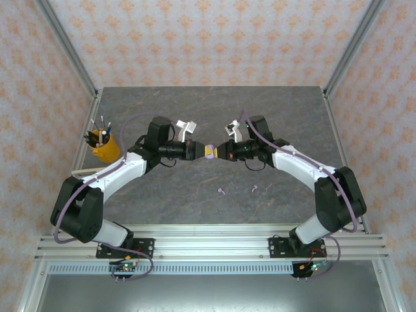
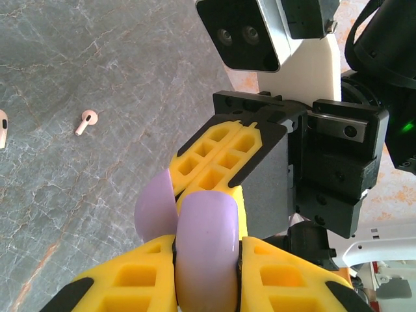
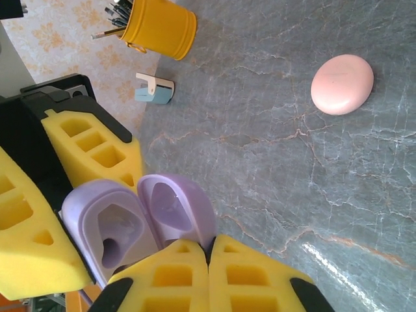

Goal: Insert wireless bluetooth earbuds into charging case

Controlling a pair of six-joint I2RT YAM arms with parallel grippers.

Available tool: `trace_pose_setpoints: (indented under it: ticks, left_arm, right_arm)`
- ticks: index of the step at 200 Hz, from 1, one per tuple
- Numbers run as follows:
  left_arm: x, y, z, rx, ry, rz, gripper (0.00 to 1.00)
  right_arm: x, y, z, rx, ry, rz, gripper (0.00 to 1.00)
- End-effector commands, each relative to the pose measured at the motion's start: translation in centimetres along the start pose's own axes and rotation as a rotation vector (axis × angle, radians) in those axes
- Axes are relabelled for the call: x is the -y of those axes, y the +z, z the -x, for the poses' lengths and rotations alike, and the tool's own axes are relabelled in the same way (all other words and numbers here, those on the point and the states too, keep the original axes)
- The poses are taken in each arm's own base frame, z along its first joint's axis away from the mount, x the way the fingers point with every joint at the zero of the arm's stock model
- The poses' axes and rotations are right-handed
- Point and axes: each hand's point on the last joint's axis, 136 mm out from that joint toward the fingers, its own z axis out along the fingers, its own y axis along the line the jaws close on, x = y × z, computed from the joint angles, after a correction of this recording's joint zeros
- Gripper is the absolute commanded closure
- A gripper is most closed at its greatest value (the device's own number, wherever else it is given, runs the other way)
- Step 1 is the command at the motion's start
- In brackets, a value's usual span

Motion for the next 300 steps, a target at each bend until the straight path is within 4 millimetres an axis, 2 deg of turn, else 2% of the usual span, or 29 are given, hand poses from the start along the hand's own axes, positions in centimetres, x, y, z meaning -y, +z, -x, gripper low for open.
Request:
trace_pose_setpoints:
  ticks: [1,7,30,75,105,135,177,225,256,300]
  left_arm:
    - [0.6,0.3,0.0,-0.012,0.031,-0.008,0.76]
    - [0.5,0.3,0.0,-0.008,0.032,0.0,0.69]
    - [0.2,0.1,0.4,0.009,0.035,0.025,0.55]
    - [0.5,-1.5,1.9,0.023,0.064,0.062,0.32]
    - [0.7,-2.7,2.1,-0.06,0.098,0.11,0.19]
    - [0.6,-3.0,1.2,-0.2,0.115,0.124,0.17]
    - [-0.4,-2.2,0.4,-0.346,0.097,0.1,0.17]
    - [0.0,-1.4,0.7,-0.408,0.081,0.033,0.23]
    - [0.0,-1.2,-0.1,-0.464,0.058,-0.006,0.3]
    - [-0.7,-0.5,-0.9,-0.49,0.047,0.003,0.31]
  right_arm:
    - [-1.1,-0.6,1.7,0.043,-0.059,-0.006,1.0]
    - [-1.0,-0.6,1.6,0.043,-0.059,-0.014,1.0]
    - [-0.6,-0.9,1.5,0.041,-0.059,-0.05,1.0]
    - [0.9,-1.2,0.8,0.023,-0.065,-0.139,1.0]
    - [2.1,-1.8,0.3,-0.031,-0.134,-0.233,1.0]
    - [2.8,-2.5,0.3,-0.08,-0.22,-0.313,1.0]
    - [2.9,-3.0,0.9,-0.127,-0.332,-0.398,1.0]
    - [2.6,-1.9,0.6,-0.177,-0.415,-0.438,1.0]
    - [2.1,-1.1,0.2,-0.203,-0.445,-0.438,1.0]
    - [1.5,-0.8,0.6,-0.202,-0.461,-0.43,1.0]
